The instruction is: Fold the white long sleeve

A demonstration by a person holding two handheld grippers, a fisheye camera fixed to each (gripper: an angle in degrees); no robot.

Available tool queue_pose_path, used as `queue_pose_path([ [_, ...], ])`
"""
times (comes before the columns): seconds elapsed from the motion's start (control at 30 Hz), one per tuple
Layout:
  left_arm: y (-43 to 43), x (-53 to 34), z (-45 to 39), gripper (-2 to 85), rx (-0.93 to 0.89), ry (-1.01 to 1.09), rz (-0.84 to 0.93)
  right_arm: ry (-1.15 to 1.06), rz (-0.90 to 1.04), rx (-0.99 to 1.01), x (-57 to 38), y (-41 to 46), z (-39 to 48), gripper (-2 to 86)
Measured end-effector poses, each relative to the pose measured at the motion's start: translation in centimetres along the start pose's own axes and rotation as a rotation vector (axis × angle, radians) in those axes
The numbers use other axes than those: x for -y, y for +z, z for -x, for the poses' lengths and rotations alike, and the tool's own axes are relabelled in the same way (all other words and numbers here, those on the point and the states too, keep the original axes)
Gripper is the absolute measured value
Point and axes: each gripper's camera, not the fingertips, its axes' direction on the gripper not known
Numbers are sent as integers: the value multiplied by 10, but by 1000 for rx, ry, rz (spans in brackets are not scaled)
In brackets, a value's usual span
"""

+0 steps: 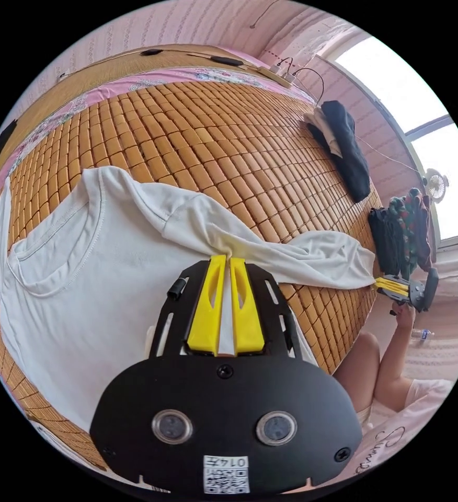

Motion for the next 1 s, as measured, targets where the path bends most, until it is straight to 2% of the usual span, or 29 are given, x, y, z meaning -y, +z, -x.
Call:
queue_pose_path([
  [0.07,-11,3,-9,-7,1,61,-27,33,-177,50,-17,-43,-9,-4],
  [0.2,-28,22,-27,-5,-9,139,-134,165,-324,0,-30,-65,-31,-5],
  [0.27,-27,43,-35,6,-32,111,-209,275,-301,-90,-24,-46,-48,-4],
  [0.4,-3,71,-38,56,50,55,-179,447,-218,-204,-24,-13,-73,17],
  [0.53,8,70,-35,58,92,49,-182,468,-253,-167,-33,-11,-77,50],
  [0.63,31,71,-30,61,155,34,-122,401,-303,29,-26,-3,-72,71],
  [0.7,48,74,-25,64,134,-8,-91,361,-254,60,-15,10,-65,85],
  [0.83,79,82,-30,53,147,-30,-78,335,-132,-71,5,37,-51,60],
  [0.87,84,84,-33,50,151,-26,-80,345,-126,-122,5,34,-50,25],
  [1.0,95,91,-39,42,168,-43,-62,392,-83,-300,-4,19,-56,8],
])
